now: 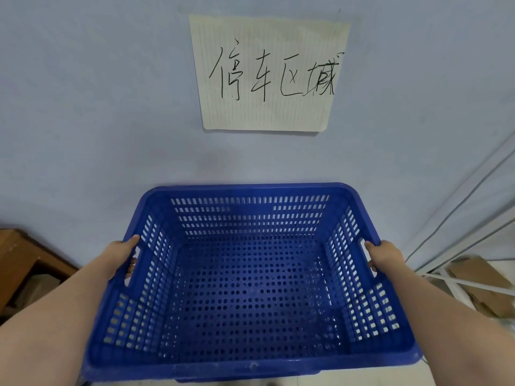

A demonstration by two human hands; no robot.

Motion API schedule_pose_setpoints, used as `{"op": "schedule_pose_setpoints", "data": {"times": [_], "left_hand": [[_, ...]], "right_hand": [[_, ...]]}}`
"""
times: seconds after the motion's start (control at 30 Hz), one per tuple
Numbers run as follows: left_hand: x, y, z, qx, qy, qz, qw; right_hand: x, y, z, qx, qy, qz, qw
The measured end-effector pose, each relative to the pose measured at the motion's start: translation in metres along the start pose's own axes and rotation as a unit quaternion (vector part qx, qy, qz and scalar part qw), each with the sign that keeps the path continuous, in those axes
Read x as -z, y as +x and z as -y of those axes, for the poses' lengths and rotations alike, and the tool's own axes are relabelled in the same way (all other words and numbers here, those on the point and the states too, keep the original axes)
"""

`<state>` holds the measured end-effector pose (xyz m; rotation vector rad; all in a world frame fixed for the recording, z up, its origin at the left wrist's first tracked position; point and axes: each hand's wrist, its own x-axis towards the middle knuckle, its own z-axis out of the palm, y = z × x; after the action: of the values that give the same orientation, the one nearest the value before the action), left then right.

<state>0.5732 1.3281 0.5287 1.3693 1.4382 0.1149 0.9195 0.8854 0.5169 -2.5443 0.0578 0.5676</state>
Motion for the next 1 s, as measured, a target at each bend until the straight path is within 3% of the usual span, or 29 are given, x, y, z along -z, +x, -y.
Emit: {"op": "schedule_pose_setpoints", "data": {"times": [0.23, 0.53, 1.0], "left_hand": [[0.001, 0.001, -0.001, -0.013, 0.001, -0.008, 1.0], [-0.002, -0.002, -0.012, -0.025, 0.014, -0.003, 1.0], [0.011, 0.006, 0.001, -0.035, 0.009, 0.019, 0.999]], "right_hand": [[-0.001, 0.003, -0.001, -0.002, -0.001, -0.002, 1.0], [-0.006, 0.011, -0.005, -0.008, -0.071, -0.061, 0.996], [-0.015, 0.003, -0.006, -0.004, -0.066, -0.049, 0.997]]}}
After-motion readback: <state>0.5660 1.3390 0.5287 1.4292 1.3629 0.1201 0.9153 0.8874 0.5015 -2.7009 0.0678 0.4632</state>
